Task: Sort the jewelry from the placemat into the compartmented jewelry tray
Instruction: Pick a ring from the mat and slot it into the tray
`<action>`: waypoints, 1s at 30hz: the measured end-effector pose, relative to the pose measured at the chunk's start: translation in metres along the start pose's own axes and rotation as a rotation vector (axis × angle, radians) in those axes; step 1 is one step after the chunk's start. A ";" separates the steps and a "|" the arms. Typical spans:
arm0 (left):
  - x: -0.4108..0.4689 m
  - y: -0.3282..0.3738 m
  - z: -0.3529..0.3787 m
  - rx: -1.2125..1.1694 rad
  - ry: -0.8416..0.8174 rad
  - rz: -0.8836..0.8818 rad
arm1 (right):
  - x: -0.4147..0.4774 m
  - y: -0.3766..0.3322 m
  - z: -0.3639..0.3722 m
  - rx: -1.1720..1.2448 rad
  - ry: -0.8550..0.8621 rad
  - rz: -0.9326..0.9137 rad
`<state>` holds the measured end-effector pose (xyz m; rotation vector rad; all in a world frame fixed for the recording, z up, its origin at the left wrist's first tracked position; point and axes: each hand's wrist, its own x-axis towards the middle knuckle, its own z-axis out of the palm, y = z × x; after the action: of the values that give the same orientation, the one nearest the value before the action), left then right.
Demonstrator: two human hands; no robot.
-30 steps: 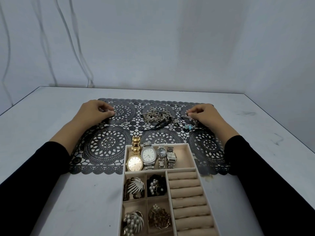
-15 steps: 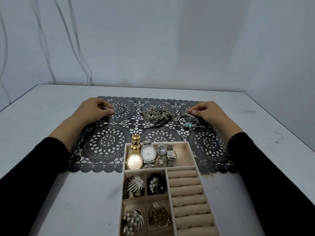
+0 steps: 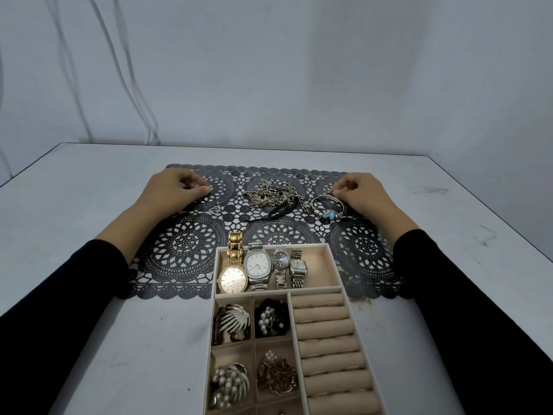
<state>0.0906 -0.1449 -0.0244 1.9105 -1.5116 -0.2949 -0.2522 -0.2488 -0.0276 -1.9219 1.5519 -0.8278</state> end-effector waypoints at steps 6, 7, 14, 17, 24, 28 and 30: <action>0.003 0.001 0.000 -0.004 -0.023 -0.008 | 0.000 0.003 -0.009 0.029 -0.087 -0.024; 0.004 0.001 -0.001 -0.001 -0.033 -0.010 | 0.000 0.004 -0.010 0.040 -0.103 -0.030; 0.016 -0.003 -0.002 0.023 -0.135 -0.025 | 0.009 0.003 -0.007 -0.060 -0.125 -0.027; 0.014 -0.003 0.000 -0.010 -0.109 0.015 | 0.011 0.004 -0.008 -0.033 -0.137 -0.014; 0.007 -0.007 0.000 -0.061 -0.040 0.101 | 0.001 0.010 -0.012 0.182 -0.127 -0.128; 0.002 -0.005 0.003 -0.059 0.002 0.154 | -0.003 0.012 -0.011 0.250 -0.060 -0.138; -0.002 -0.003 0.004 -0.032 0.029 0.179 | -0.006 0.011 -0.010 0.266 -0.020 -0.134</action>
<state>0.0904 -0.1441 -0.0298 1.7336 -1.6361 -0.2086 -0.2684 -0.2459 -0.0297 -1.8457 1.2419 -1.0130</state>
